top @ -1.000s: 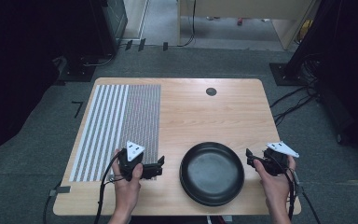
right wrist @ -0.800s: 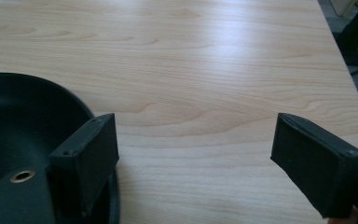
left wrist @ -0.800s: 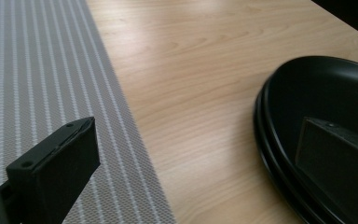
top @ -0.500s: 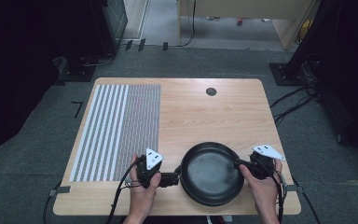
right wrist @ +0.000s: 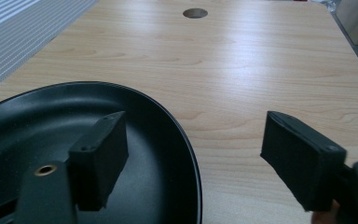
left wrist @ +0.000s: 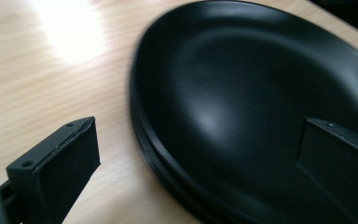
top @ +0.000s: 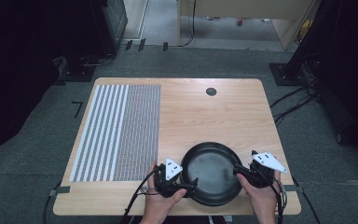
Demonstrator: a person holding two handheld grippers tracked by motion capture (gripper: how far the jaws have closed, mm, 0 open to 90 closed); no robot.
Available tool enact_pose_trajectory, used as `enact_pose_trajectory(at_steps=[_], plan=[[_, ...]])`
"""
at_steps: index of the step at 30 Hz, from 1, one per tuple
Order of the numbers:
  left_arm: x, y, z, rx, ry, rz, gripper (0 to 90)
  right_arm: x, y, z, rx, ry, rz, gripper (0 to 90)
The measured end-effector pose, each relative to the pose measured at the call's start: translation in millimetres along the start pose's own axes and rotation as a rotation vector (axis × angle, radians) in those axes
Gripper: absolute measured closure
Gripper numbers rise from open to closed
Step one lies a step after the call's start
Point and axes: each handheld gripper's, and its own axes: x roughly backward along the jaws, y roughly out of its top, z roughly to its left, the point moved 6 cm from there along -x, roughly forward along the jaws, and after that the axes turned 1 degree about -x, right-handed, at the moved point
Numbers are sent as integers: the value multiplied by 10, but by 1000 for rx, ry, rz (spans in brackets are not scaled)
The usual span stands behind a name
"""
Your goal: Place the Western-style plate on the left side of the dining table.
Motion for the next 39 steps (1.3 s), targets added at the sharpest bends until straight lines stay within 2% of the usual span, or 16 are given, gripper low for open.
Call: enact_pose_trajectory(at_steps=[3, 6, 8, 10, 12, 13, 17, 20, 22, 23, 27, 28, 29, 34, 37, 39], plan=[[-26, -27, -31, -4, 0, 13, 41, 33, -37, -6, -12, 2, -21, 306], [-19, -26, -24, 26, -7, 14, 112, 69, -47, -37, -32, 16, -45, 448], [-19, -35, -27, 41, -21, 21, 159, 73, -59, -61, -66, 45, -46, 492], [-12, -45, -11, 39, 4, 24, 244, 67, -92, -73, -99, 75, -36, 542], [7, -37, 25, 59, 4, 18, 320, 57, -137, -61, -160, 126, -8, 595], [17, -32, 47, 74, -2, 10, 358, 47, -154, -60, -172, 139, 7, 604], [8, -52, 120, 105, 0, 15, 479, 46, -184, -89, -212, 120, 19, 647], [-4, -65, 158, 108, 13, 22, 539, 51, -206, -115, -221, 113, 20, 669], [5, -60, 191, 130, -2, 19, 586, 60, -214, -164, -251, 115, 19, 682], [6, -58, 202, 136, -5, 19, 611, 63, -229, -215, -285, 112, 22, 691], [16, -51, 219, 155, -20, 20, 636, 61, -301, -306, -399, 154, 56, 733], [16, -51, 219, 155, -20, 20, 642, 61, -301, -306, -399, 154, 56, 733], [17, -37, 234, 150, -27, 24, 652, 69, -332, -322, -455, 198, 76, 764], [14, -39, 260, 171, -49, 23, 660, 85, -339, -397, -514, 212, 73, 772], [18, -17, 279, 165, -55, 26, 679, 67, -345, -378, -558, 278, 79, 779], [18, -10, 299, 171, -73, 33, 686, 53, -350, -366, -557, 298, 90, 787]])
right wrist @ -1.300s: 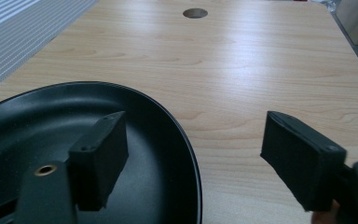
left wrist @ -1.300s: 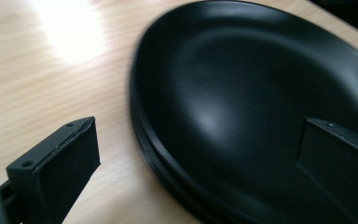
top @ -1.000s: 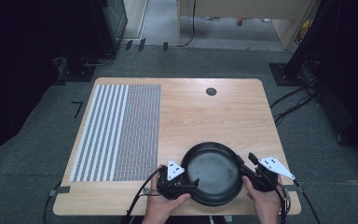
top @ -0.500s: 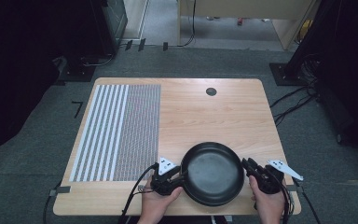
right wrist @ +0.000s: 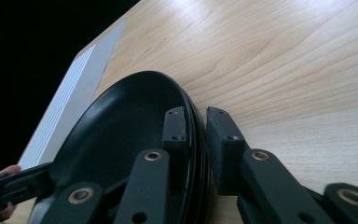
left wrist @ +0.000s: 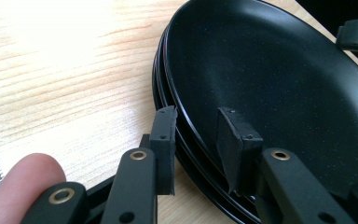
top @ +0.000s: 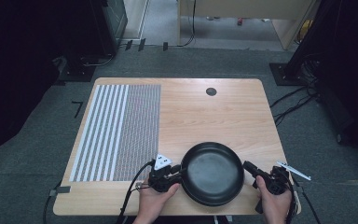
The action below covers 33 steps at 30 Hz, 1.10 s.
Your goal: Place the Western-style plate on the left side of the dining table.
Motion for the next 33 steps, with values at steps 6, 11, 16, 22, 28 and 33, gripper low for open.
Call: enact_pose_trajectory(at_steps=[6, 11, 16, 22, 28, 33], plan=[[1, 3, -4, 5, 2, 8, 685, -17, -24, -29, -86, 62, 26, 814], [1, 13, 12, 19, -12, 24, 689, -31, -46, -46, -106, 48, 32, 871], [-11, 22, 51, 45, -40, 49, 697, -48, -59, -29, -104, 51, 34, 873], [-20, 29, 90, 84, -70, 61, 708, -66, -72, -23, -133, 70, 47, 873], [-4, 41, 133, 153, -118, 80, 729, -72, -85, 0, -134, 50, 31, 874], [38, 74, 150, 139, -111, 85, 736, -97, -94, 19, -120, 49, 33, 875]])
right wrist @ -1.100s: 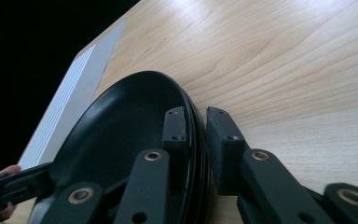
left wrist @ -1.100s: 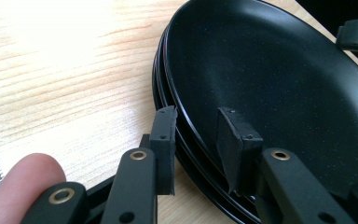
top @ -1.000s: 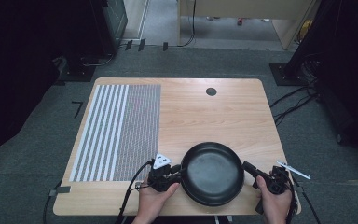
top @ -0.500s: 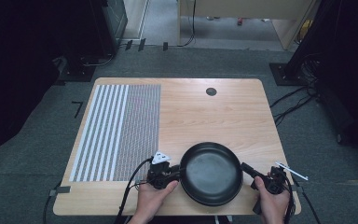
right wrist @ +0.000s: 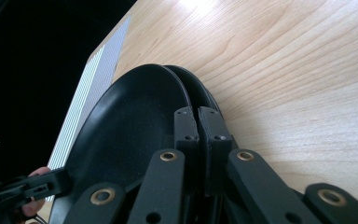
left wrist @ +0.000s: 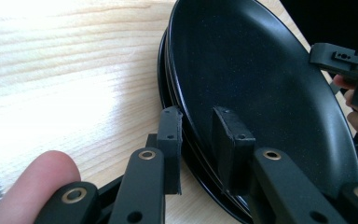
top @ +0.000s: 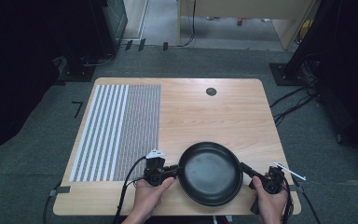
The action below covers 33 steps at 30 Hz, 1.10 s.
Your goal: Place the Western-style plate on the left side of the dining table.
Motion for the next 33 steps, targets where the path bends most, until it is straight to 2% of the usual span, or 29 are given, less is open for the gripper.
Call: enact_pose_trajectory(at_steps=[8, 12, 19, 23, 27, 28, 33], plan=[[71, 27, 39, 7, 4, -14, 739, -45, -47, 58, 7, -10, 19, 875], [72, 22, 20, -29, 31, -14, 733, -62, -55, 73, 31, -25, 6, 872], [65, 19, 18, -36, 33, -19, 728, -74, -74, 88, 69, -36, 2, 860], [55, 1, 18, -38, 28, -23, 719, -103, -112, 119, 100, -71, 4, 834], [31, -12, 22, -28, 6, -14, 702, -148, -137, 126, 84, -85, 14, 820], [29, -14, 20, -29, 5, -13, 701, -177, -162, 124, 81, -79, 30, 811], [29, -16, 21, -34, 1, -16, 704, -195, -160, 113, 69, -67, 20, 813]])
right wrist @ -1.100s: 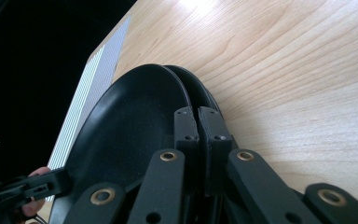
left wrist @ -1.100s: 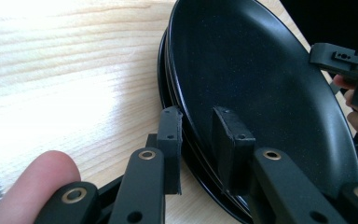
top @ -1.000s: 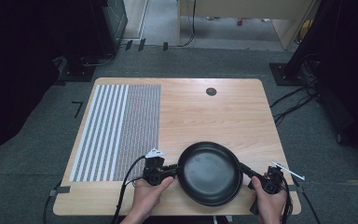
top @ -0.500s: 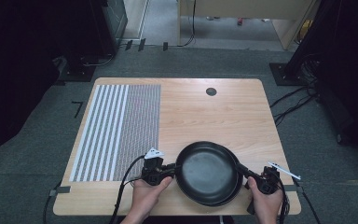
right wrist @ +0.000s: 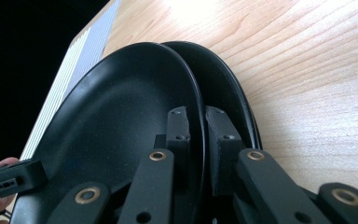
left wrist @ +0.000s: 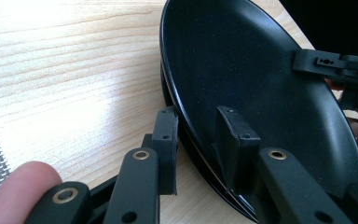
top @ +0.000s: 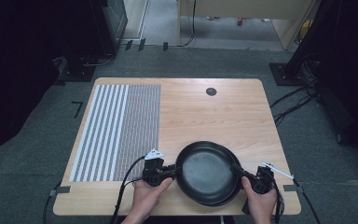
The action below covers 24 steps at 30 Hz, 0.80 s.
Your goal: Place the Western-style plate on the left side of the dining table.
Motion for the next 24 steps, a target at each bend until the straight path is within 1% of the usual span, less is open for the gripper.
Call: enact_pose_trajectory(at_steps=[3, 6, 7, 8, 9, 10, 14, 16, 18, 24], plan=[[-3, -6, -4, 5, -1, -1, 703, -16, -2, -5, -8, 15, -7, 816], [-3, -21, -7, 5, -7, -7, 705, -24, 18, -25, -63, 45, -4, 834], [-3, -21, -7, 5, -7, -7, 706, -28, 24, -33, -71, 49, -4, 836], [-9, -29, -1, 25, -34, -3, 710, -31, 33, -40, -87, 61, -6, 840], [-11, -34, -5, 29, -38, -1, 712, -32, 40, -53, -117, 74, -10, 845], [-13, -38, -8, 30, -36, 2, 711, -33, 45, -63, -135, 88, -15, 846], [-10, -37, -21, 36, -28, 2, 712, -34, 41, -57, -136, 79, -19, 844], [-5, -38, -24, 47, -31, 7, 715, -30, 39, -56, -150, 77, -17, 840], [1, -35, -32, 70, -44, 5, 722, -22, 37, -52, -163, 78, -18, 838], [41, 3, -92, 71, -47, 1, 722, 26, 72, -17, -175, 76, -28, 833]])
